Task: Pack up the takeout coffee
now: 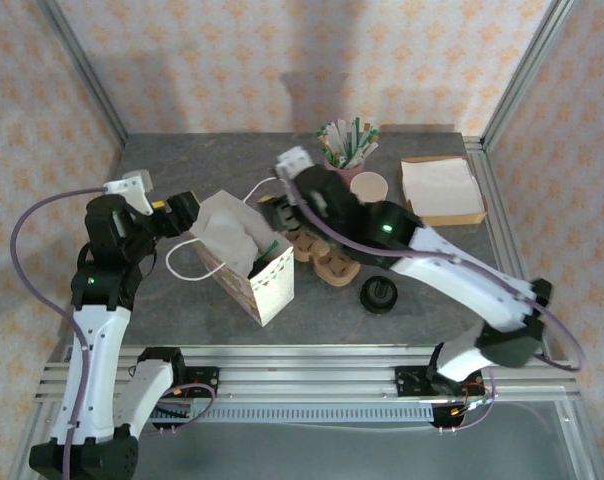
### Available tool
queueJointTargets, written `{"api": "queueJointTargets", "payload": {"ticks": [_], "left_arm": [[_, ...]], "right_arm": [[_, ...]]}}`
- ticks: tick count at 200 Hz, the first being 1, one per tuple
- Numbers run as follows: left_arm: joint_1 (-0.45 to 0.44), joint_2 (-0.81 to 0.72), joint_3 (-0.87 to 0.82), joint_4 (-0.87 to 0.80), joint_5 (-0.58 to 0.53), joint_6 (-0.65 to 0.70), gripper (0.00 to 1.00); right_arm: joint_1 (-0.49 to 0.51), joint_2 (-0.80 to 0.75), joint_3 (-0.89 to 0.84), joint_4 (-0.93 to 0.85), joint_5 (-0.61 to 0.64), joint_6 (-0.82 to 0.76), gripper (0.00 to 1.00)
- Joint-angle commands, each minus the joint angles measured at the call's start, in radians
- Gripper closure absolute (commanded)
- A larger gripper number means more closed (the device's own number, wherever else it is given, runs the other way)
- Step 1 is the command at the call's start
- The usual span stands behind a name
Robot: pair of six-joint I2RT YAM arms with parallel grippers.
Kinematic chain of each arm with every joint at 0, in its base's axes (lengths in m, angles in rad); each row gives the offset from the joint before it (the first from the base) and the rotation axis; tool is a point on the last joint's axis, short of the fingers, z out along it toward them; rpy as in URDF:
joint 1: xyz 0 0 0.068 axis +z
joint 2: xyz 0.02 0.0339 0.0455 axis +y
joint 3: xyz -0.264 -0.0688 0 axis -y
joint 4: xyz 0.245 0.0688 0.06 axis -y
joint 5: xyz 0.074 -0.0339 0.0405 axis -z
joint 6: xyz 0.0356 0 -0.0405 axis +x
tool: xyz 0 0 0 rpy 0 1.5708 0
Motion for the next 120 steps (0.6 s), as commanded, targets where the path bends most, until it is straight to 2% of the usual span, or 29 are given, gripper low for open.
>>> {"api": "queueJointTargets", "payload": {"ticks": [1, 21, 54, 76, 98, 120], "left_arm": [[0.011, -0.060, -0.048, 0.113, -0.170, -0.034, 0.11], [0.011, -0.110, -0.124, 0.193, -0.284, -0.042, 0.05], [0.011, -0.148, -0.176, 0.205, -0.544, 0.002, 0.01], [0.013, -0.146, -0.241, 0.276, -0.720, -0.025, 0.00], [0.044, -0.103, -0.291, 0.341, -0.778, -0.077, 0.00], [0.075, 0.019, -0.249, 0.277, -0.797, -0.198, 0.00]], "right_arm": [[-0.058, -0.193, -0.200, 0.261, 0.275, -0.112, 0.24], [-0.208, -0.341, -0.375, 0.341, 0.325, -0.093, 0.23], [-0.537, -0.521, -0.588, 0.359, 0.182, 0.063, 0.23], [-0.686, -0.544, -0.677, 0.359, 0.128, 0.103, 0.22], [-0.807, -0.518, -0.781, 0.415, 0.113, 0.138, 0.19], [-0.914, -0.498, -0.894, 0.506, 0.061, 0.199, 0.17]]}}
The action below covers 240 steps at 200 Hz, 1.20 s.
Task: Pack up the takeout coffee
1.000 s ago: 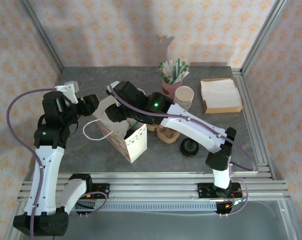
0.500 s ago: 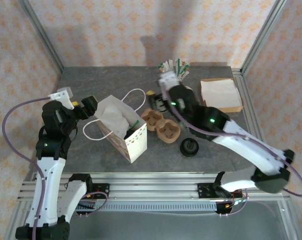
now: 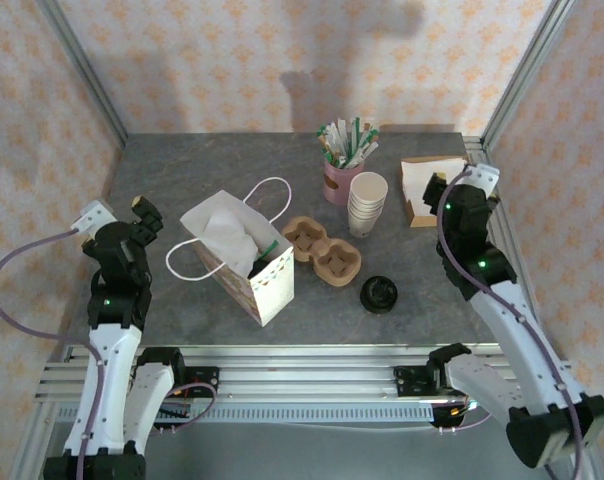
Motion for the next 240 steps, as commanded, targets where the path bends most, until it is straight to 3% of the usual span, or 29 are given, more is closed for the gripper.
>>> {"api": "queueJointTargets", "payload": {"ticks": [1, 18, 45, 80, 103, 134, 161, 208, 222, 240], "left_arm": [[0.029, 0.108, 0.030, 0.017, -0.122, -0.130, 0.00], [0.030, 0.218, 0.085, -0.049, -0.170, -0.212, 0.00], [0.030, 0.345, 0.109, -0.040, -0.105, -0.149, 0.00], [0.030, 0.376, -0.070, 0.245, -0.061, 0.009, 0.00], [0.029, 0.396, -0.155, 0.359, 0.034, 0.063, 0.00], [-0.002, 0.457, -0.205, 0.474, 0.093, 0.168, 0.00], [-0.031, 0.467, -0.330, 0.721, 0.160, 0.245, 0.00], [-0.037, 0.541, -0.350, 0.806, 0.159, 0.286, 0.00], [-0.037, 0.553, -0.355, 0.840, 0.171, 0.285, 0.00], [-0.039, 0.573, -0.341, 0.843, 0.227, 0.298, 0.00]], "right_arm": [[-0.089, 0.020, -0.109, 0.115, -0.057, 0.088, 0.17], [-0.111, 0.029, -0.219, 0.256, -0.021, 0.086, 0.16], [-0.125, 0.092, -0.331, 0.436, -0.012, 0.070, 0.12], [-0.125, 0.164, -0.456, 0.682, 0.014, -0.020, 0.04], [-0.125, 0.190, -0.555, 0.866, 0.009, -0.053, 0.03], [-0.125, 0.292, -0.575, 0.931, -0.037, -0.069, 0.00], [-0.127, 0.401, -0.594, 1.031, -0.042, -0.063, 0.01], [-0.128, 0.608, -0.583, 1.247, -0.096, -0.127, 0.01], [-0.132, 0.614, -0.559, 1.184, -0.101, -0.114, 0.01], [-0.135, 0.660, -0.554, 1.234, -0.107, -0.120, 0.01]]}}
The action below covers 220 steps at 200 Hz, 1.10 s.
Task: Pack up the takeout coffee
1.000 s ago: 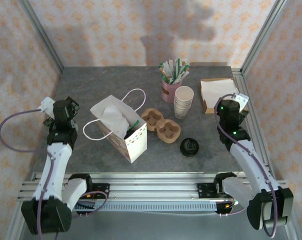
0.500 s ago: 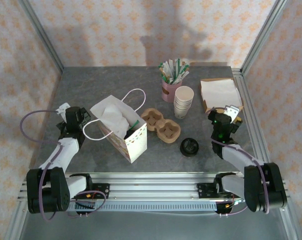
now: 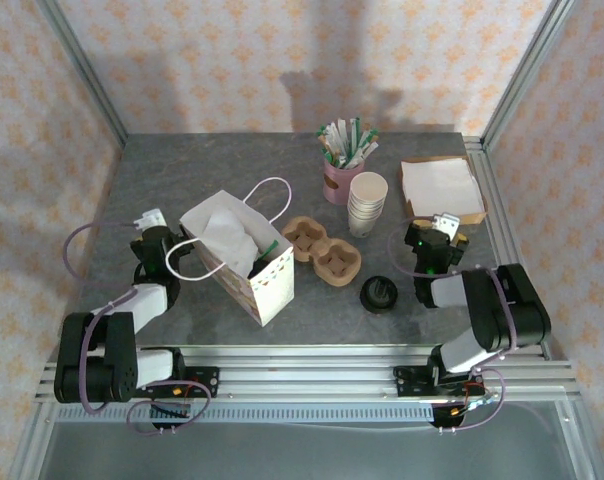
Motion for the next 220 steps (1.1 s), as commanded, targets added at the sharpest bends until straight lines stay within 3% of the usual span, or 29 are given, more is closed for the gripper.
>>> {"api": "queueJointTargets", "payload": {"ticks": [1, 28, 50, 72, 83, 112, 220], "left_arm": [[-0.009, 0.021, 0.000, 0.097, 0.060, 0.044, 0.00], [-0.044, 0.076, -0.020, 0.214, 0.090, 0.061, 0.00], [-0.099, 0.141, -0.004, 0.244, 0.034, 0.106, 0.00], [-0.119, 0.236, -0.034, 0.391, -0.028, 0.107, 0.00], [-0.124, 0.216, -0.002, 0.284, -0.081, 0.081, 0.00], [-0.154, 0.240, 0.037, 0.252, -0.155, 0.094, 0.00], [-0.163, 0.240, 0.045, 0.241, -0.166, 0.101, 0.00]], "right_arm": [[-0.011, 0.037, 0.026, 0.105, -0.019, -0.015, 0.01], [-0.011, 0.030, 0.027, 0.092, -0.014, -0.012, 0.01], [-0.011, 0.028, 0.026, 0.090, 0.000, -0.006, 0.01], [-0.012, 0.027, 0.027, 0.085, 0.000, -0.005, 0.01], [-0.012, 0.026, 0.027, 0.085, -0.001, -0.004, 0.01], [-0.011, 0.027, 0.028, 0.084, 0.000, -0.005, 0.01], [-0.016, 0.024, 0.032, 0.069, -0.043, -0.011, 0.01]]}}
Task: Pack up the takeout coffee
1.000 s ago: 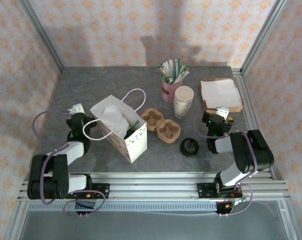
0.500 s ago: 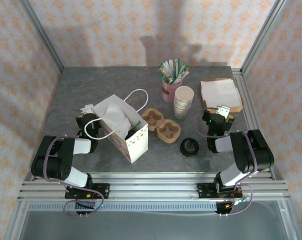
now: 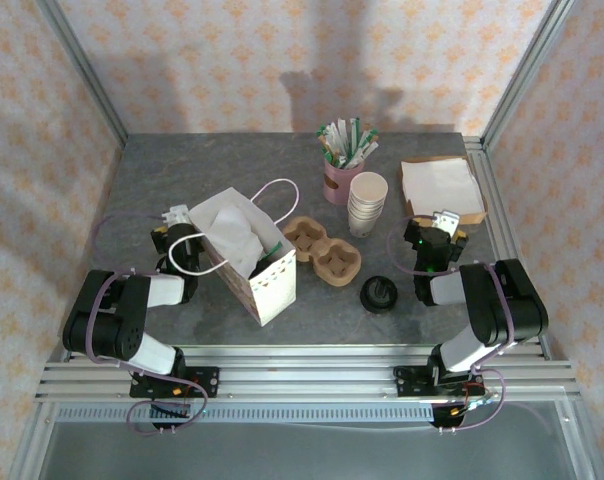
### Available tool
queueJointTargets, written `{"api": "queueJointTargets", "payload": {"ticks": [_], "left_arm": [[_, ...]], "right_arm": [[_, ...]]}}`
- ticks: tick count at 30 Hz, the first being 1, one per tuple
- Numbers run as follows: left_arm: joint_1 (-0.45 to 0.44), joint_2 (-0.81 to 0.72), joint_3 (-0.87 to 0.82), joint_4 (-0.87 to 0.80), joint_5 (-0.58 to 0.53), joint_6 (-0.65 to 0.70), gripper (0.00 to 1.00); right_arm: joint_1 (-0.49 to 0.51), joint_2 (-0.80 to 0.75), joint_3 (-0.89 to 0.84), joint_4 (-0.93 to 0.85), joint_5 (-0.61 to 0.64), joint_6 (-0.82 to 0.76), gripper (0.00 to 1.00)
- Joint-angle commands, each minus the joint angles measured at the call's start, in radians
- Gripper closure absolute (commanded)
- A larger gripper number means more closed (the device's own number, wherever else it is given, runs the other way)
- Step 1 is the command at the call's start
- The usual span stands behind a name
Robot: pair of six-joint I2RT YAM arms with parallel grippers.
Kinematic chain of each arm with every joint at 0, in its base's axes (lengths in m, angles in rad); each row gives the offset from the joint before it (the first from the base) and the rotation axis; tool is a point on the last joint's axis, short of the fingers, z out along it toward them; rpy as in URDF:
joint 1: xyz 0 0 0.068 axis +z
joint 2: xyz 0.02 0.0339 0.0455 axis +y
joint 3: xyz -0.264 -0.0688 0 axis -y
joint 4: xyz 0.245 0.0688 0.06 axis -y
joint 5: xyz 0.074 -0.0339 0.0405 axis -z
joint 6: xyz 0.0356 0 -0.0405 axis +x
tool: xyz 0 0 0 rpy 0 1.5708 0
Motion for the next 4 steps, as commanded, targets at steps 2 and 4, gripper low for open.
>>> {"api": "queueJointTargets", "payload": {"ticks": [2, 4], "left_arm": [[-0.007, 0.004, 0.020, -0.003, -0.032, 0.014, 0.00], [-0.006, 0.004, 0.020, -0.004, -0.034, 0.014, 0.00]], "right_arm": [[-0.010, 0.004, 0.008, 0.043, -0.022, -0.010, 0.01], [-0.010, 0.000, 0.006, 0.040, -0.021, -0.008, 0.01]]}}
